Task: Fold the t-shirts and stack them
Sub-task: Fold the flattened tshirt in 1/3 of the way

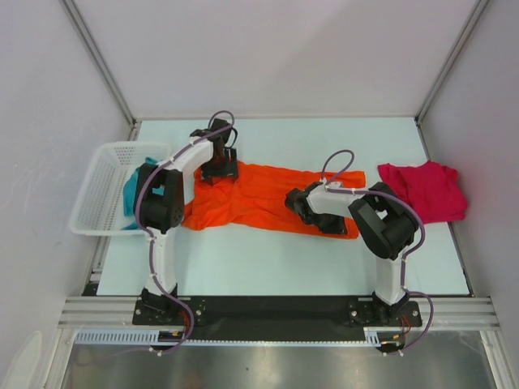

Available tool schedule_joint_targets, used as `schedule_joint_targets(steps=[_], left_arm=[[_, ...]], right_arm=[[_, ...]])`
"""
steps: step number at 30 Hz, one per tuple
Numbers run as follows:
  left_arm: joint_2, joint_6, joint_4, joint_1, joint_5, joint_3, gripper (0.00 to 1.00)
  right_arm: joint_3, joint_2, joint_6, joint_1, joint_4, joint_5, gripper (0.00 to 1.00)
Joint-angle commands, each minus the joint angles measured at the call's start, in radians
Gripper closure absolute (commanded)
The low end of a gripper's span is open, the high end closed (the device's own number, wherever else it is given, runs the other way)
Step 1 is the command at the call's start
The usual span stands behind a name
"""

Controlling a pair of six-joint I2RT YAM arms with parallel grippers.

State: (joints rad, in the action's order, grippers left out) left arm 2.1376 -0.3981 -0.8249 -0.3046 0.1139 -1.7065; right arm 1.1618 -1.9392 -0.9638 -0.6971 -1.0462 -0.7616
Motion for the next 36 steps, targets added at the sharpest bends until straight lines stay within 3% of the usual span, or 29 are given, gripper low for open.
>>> schedule_joint_targets(steps=[1, 11, 22, 27, 36], left_arm=[[0.039, 0.025, -0.043, 0.019, 0.05, -0.126, 0.22], [0.078, 0.036, -0.108, 0.035, 0.063, -0.282, 0.22], [0.096, 0.028, -0.091, 0.059, 0.063, -0.214, 0.22], [0.03, 0.028, -0.088, 0.059, 0.061, -0.151, 0.22], [-0.071, 0.028, -0.04, 0.058, 0.032, 0.013, 0.22]], right_arm=[[0.004, -0.024, -0.033, -0.002, 0.012, 0.004, 0.78], [0.018, -0.038, -0.009, 0.021, 0.055, 0.03, 0.78], [0.243, -0.095, 0.106, 0.067, 0.052, -0.011, 0.78], [0.338, -0.106, 0.138, 0.088, 0.022, -0.028, 0.78], [0.222, -0.047, 0.089, 0.053, 0.029, 0.024, 0.78]])
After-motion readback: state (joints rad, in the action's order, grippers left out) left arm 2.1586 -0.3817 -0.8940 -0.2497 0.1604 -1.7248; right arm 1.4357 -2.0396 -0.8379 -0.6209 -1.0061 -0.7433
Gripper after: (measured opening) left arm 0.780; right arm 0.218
